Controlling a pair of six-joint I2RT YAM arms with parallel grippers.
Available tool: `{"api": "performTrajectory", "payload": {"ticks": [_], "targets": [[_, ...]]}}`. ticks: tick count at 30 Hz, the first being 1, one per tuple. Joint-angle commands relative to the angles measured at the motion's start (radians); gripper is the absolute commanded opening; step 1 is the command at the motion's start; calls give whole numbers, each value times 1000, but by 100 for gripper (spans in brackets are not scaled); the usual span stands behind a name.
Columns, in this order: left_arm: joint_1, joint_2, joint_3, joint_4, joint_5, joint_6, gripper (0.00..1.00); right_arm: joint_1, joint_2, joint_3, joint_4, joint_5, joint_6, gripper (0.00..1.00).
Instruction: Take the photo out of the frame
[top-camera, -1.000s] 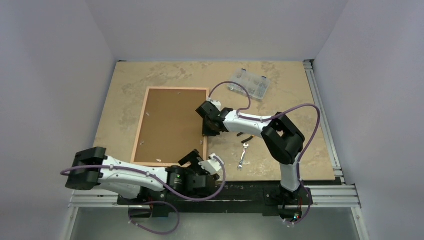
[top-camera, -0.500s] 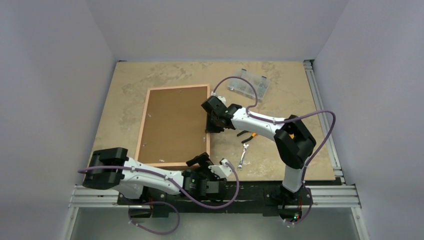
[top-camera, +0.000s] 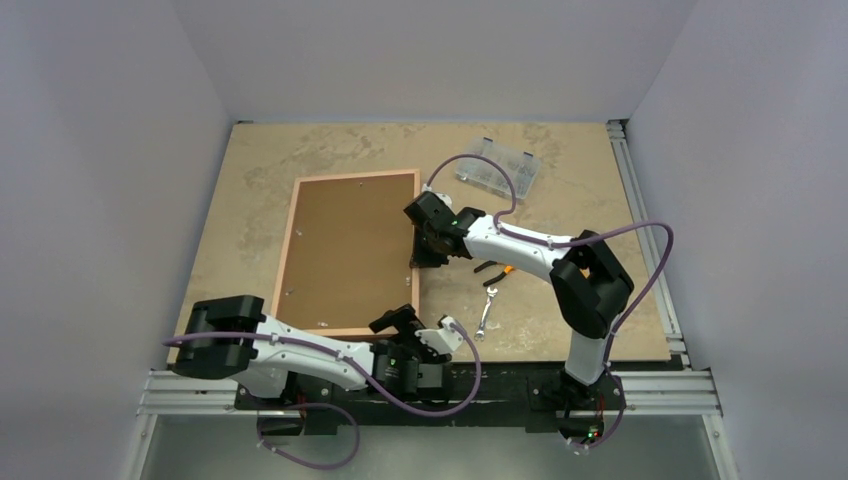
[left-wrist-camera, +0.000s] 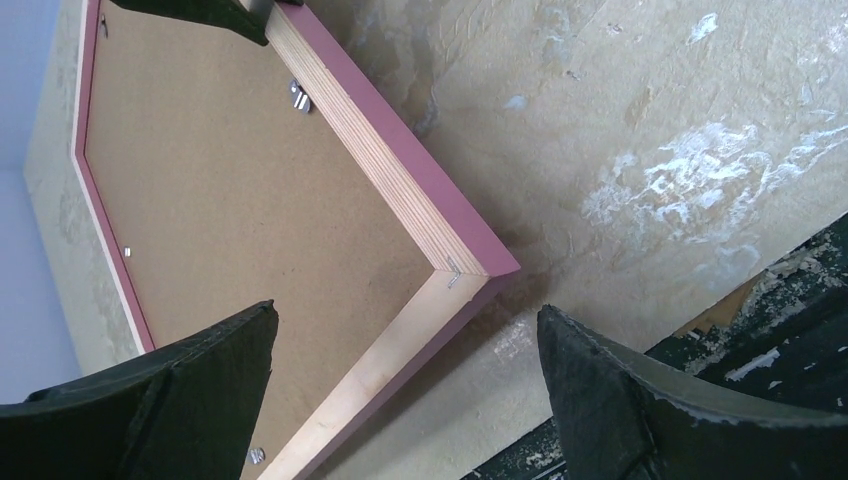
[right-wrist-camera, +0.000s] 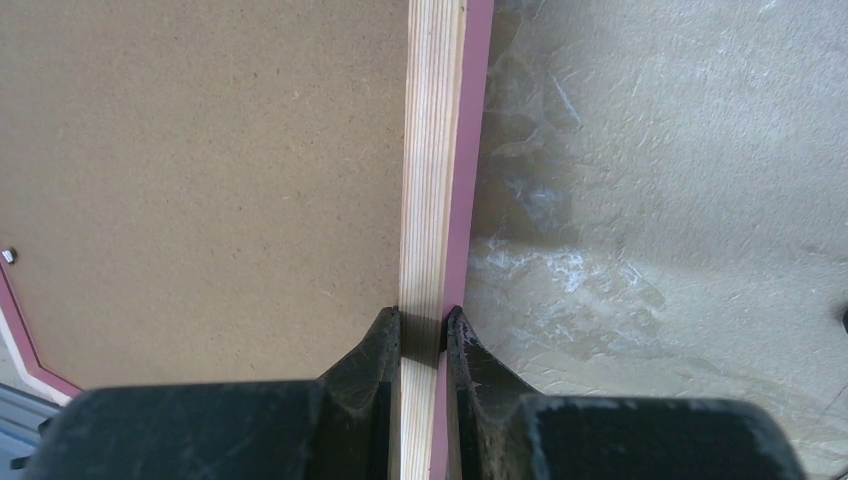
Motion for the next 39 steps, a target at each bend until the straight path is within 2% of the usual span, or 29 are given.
{"api": "performTrajectory", "payload": {"ticks": [1, 8, 11, 16, 20, 25, 28, 33, 37, 39], "targets": [[-6, -20, 22, 7, 3, 9, 97, 0, -77, 18, 80, -69, 30, 0], [9, 53, 42, -35, -48, -58, 98, 1, -96, 22, 71, -78, 36, 0], [12, 102, 84, -105, -81, -121, 97, 1, -99, 26, 64, -82, 37, 0], [16, 124, 97, -124, -75, -170, 96, 0, -111, 28, 55, -80, 39, 0], [59, 156, 112, -197, -128, -238, 94, 1, -123, 17, 55, -85, 41, 0], [98, 155, 114, -158, -157, -178, 75, 2, -134, 5, 60, -92, 44, 0], [106, 121, 78, -58, -144, -87, 61, 2, -138, -2, 65, -94, 43, 0], [109, 66, 56, -45, -147, -86, 47, 1, -140, -14, 101, -105, 32, 0], [108, 11, 23, -30, -131, -102, 29, -3, -140, -10, 122, -121, -34, 0], [107, -24, 4, -27, -129, -116, 26, -18, -144, -1, 118, -137, -72, 9]]}}
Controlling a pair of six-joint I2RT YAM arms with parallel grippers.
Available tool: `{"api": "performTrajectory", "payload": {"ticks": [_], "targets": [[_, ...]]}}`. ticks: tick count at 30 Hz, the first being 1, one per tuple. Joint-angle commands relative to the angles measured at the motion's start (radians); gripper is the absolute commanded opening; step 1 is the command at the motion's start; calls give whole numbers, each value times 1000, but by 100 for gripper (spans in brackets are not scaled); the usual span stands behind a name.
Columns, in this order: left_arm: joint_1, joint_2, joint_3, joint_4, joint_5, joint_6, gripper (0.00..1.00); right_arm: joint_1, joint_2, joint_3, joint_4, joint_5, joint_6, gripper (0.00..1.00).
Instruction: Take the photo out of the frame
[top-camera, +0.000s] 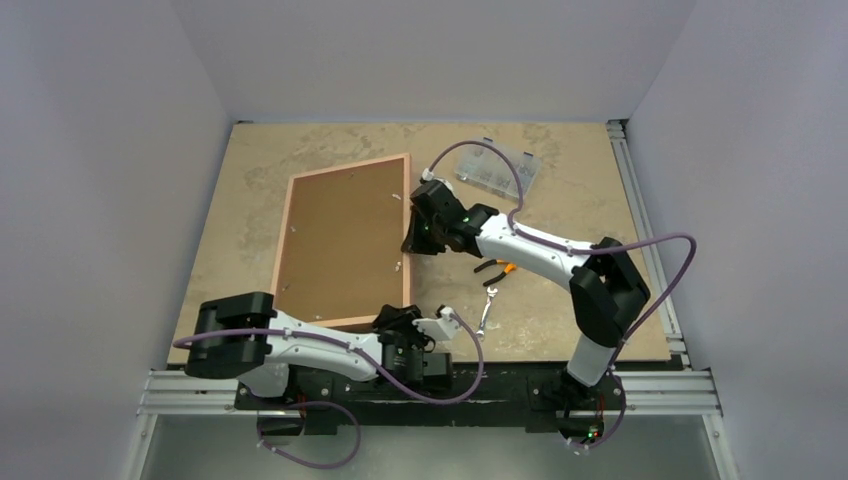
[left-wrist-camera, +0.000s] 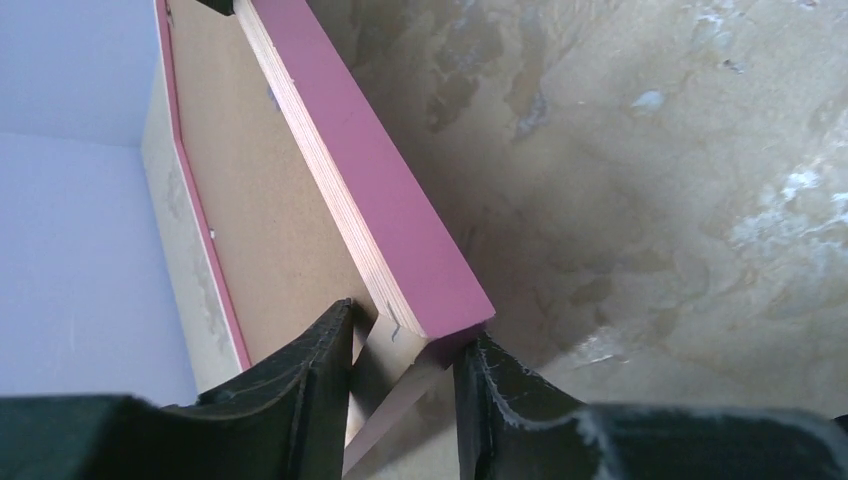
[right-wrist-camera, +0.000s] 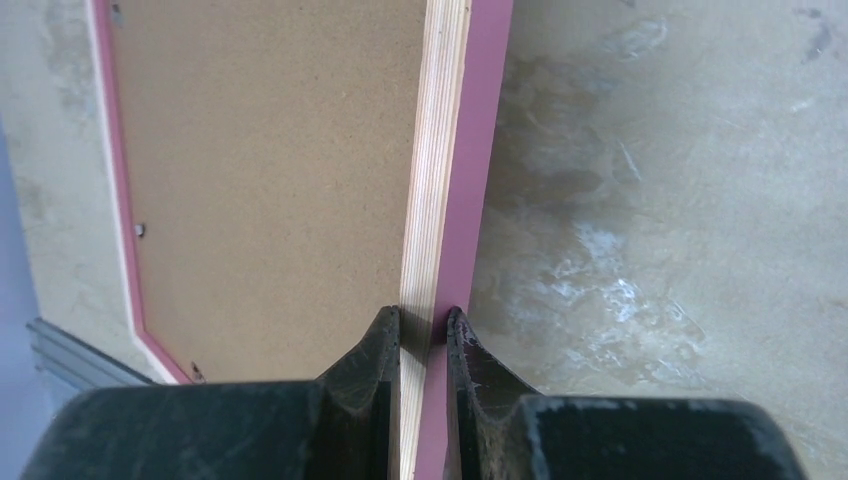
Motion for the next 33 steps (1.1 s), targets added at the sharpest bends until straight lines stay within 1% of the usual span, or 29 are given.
{"api": "performTrajectory", "payload": {"ticks": [1, 5, 7, 8, 11, 14, 15, 18, 20, 22, 25, 27, 33], "targets": [[27, -123, -36, 62, -47, -125, 26, -17, -72, 17, 22, -109, -69, 18], [22, -208, -69, 75, -39, -135, 23, -82, -134, -7, 52, -157, -105, 56], [18, -252, -80, 74, -34, -136, 21, -117, -147, -14, 85, -228, -126, 69], [18, -269, -82, 69, -33, -139, 21, -133, -148, -16, 102, -267, -132, 72], [12, -324, -89, 61, -22, -143, 20, -155, -151, -31, 177, -343, -151, 77], [8, -381, -97, 63, -9, -141, 20, -162, -121, -36, 281, -413, -141, 78], [8, -398, -98, 61, -4, -142, 20, -161, -105, -31, 310, -435, -125, 79], [8, -442, -94, 47, 3, -150, 20, -161, -44, -20, 404, -494, -51, 87], [9, -474, -90, 34, 8, -156, 20, -153, -20, -16, 443, -493, -11, 88], [8, -496, -89, 21, 9, -168, 20, -136, -1, -12, 475, -494, 18, 88], [8, -523, -90, 14, 13, -172, 20, -111, 33, 12, 474, -473, 37, 87], [8, -534, -89, 16, 18, -170, 20, -101, 64, 30, 476, -460, 54, 82], [8, -548, -79, 17, 22, -161, 20, -61, 122, 109, 452, -404, 115, 75]]}}
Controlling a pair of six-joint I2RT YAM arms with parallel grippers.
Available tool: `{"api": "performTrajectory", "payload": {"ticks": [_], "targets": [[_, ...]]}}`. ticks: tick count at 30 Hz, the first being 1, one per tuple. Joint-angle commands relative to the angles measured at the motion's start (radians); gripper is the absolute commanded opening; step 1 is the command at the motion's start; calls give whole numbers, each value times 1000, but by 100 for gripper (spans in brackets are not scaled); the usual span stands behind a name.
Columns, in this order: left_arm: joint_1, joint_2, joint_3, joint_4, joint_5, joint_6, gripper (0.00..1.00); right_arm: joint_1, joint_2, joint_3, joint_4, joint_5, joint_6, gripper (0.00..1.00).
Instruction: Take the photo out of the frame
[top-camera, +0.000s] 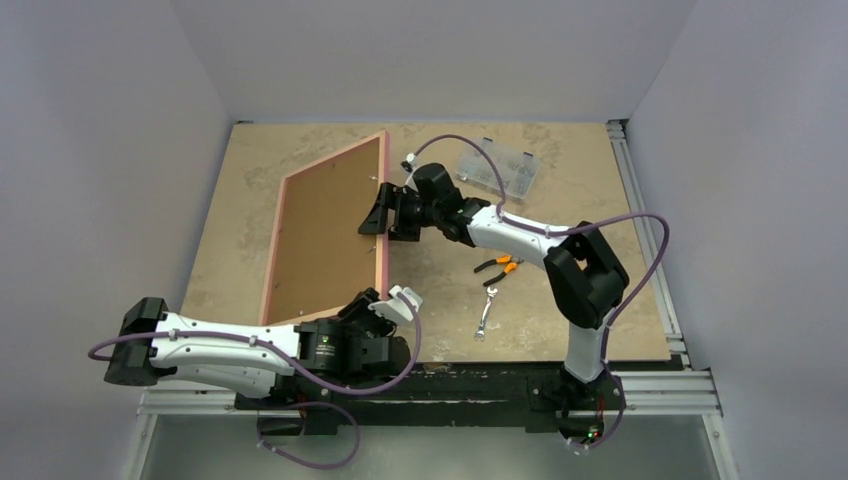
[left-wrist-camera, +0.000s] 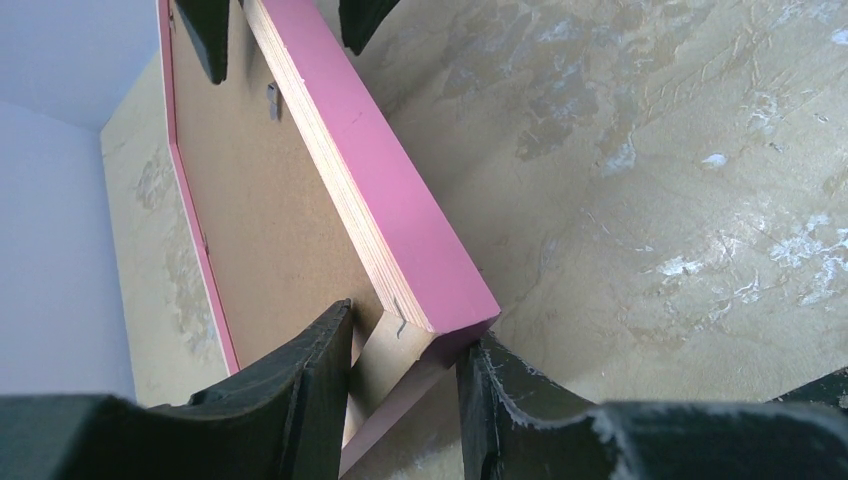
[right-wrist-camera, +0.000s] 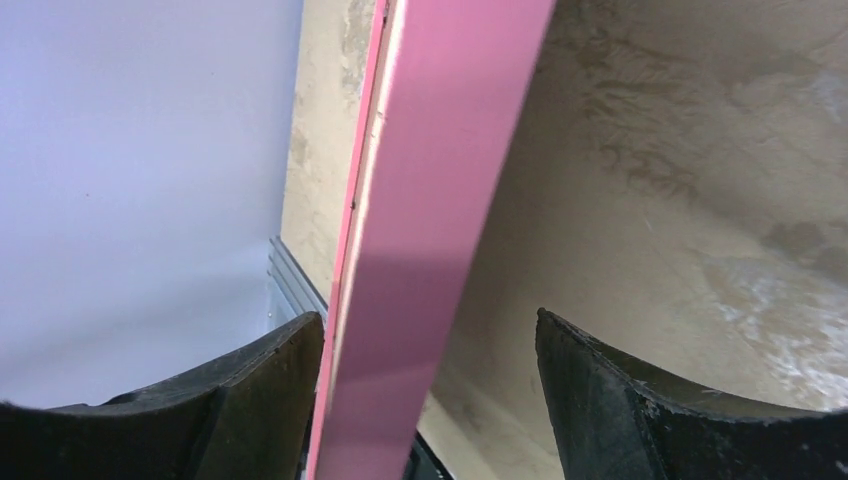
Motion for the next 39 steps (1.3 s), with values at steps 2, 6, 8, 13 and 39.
{"api": "performTrajectory", "payload": {"ticks": [2, 6, 8, 13, 39], "targets": [[6, -42, 17, 120, 51, -176, 20, 31, 15, 99, 22, 55, 88, 72], [6, -46, 13, 134, 57, -169, 21, 38, 15, 103, 2, 98, 108, 58], [5, -53, 12, 137, 64, -169, 22, 39, 11, 110, -8, 121, 99, 41], [4, -110, 19, 130, 74, -185, 48, 39, 9, 133, -69, 156, 66, 6], [4, -608, 280, -370, -12, -446, 90, 39, -129, 641, -781, 722, -713, 0]]}}
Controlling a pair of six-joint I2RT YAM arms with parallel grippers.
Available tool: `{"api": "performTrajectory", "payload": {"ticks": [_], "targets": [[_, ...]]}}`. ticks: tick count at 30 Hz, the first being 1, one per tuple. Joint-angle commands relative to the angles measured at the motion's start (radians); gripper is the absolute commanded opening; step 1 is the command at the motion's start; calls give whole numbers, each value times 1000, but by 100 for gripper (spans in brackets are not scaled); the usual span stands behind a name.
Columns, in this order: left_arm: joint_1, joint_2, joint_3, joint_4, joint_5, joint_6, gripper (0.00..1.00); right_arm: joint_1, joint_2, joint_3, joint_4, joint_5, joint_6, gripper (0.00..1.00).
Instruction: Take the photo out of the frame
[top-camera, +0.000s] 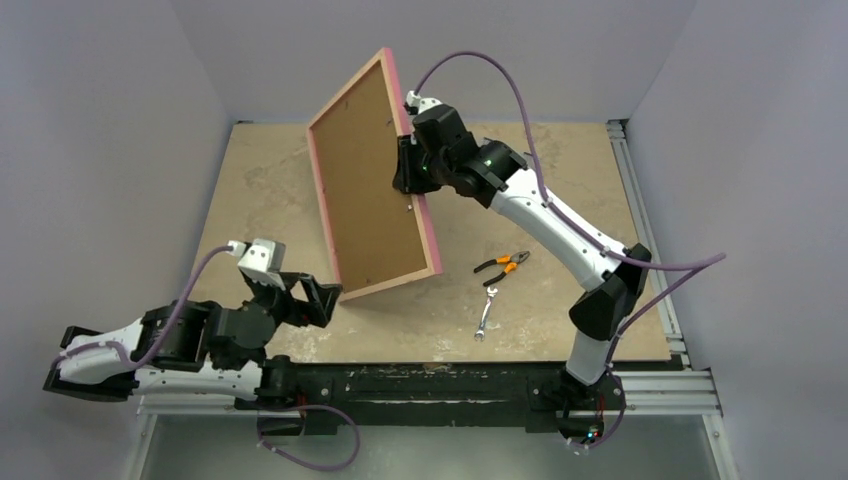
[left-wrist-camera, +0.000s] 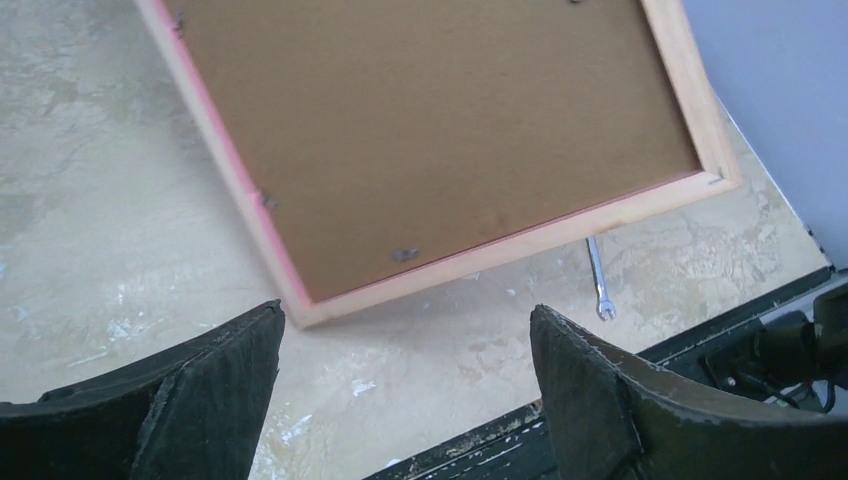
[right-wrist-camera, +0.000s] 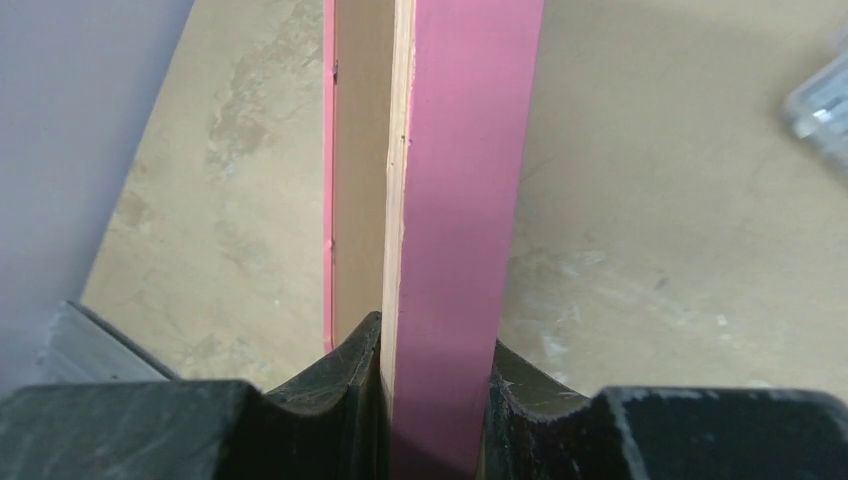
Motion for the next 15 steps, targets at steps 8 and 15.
{"api": "performTrajectory", "payload": {"ticks": [8, 15], "targets": [[21, 80, 313, -71, -118, -117, 82, -3, -189, -88, 165, 219, -413, 0], [251, 261, 412, 44, 120, 75, 87, 38, -212, -70, 259, 323, -603, 0]]}}
